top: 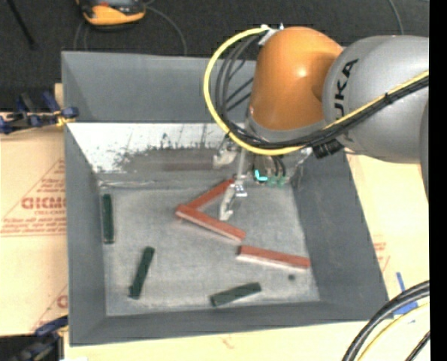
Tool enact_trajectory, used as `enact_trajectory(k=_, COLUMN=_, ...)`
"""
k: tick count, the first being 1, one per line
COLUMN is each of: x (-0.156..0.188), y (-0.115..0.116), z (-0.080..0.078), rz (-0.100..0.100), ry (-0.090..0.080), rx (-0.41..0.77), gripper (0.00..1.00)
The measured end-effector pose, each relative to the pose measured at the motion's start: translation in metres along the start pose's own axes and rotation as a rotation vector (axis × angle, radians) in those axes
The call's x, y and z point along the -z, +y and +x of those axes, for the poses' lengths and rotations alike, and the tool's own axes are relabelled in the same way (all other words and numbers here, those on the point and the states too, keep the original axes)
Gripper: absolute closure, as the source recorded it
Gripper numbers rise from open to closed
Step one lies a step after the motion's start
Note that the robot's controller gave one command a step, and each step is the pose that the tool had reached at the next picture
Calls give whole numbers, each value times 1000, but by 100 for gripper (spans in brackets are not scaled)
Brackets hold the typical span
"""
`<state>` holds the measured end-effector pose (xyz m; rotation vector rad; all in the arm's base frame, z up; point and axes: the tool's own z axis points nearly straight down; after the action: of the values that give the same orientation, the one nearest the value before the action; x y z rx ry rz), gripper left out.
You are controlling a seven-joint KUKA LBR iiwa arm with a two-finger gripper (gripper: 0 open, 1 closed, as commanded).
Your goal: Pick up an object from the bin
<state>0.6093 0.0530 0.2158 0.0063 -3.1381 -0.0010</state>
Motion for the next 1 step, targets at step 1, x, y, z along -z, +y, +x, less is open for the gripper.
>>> enact_trajectory(k=1, x=5, y=0, z=-1, rz=-1, ry=-8, rx=-1, gripper=0)
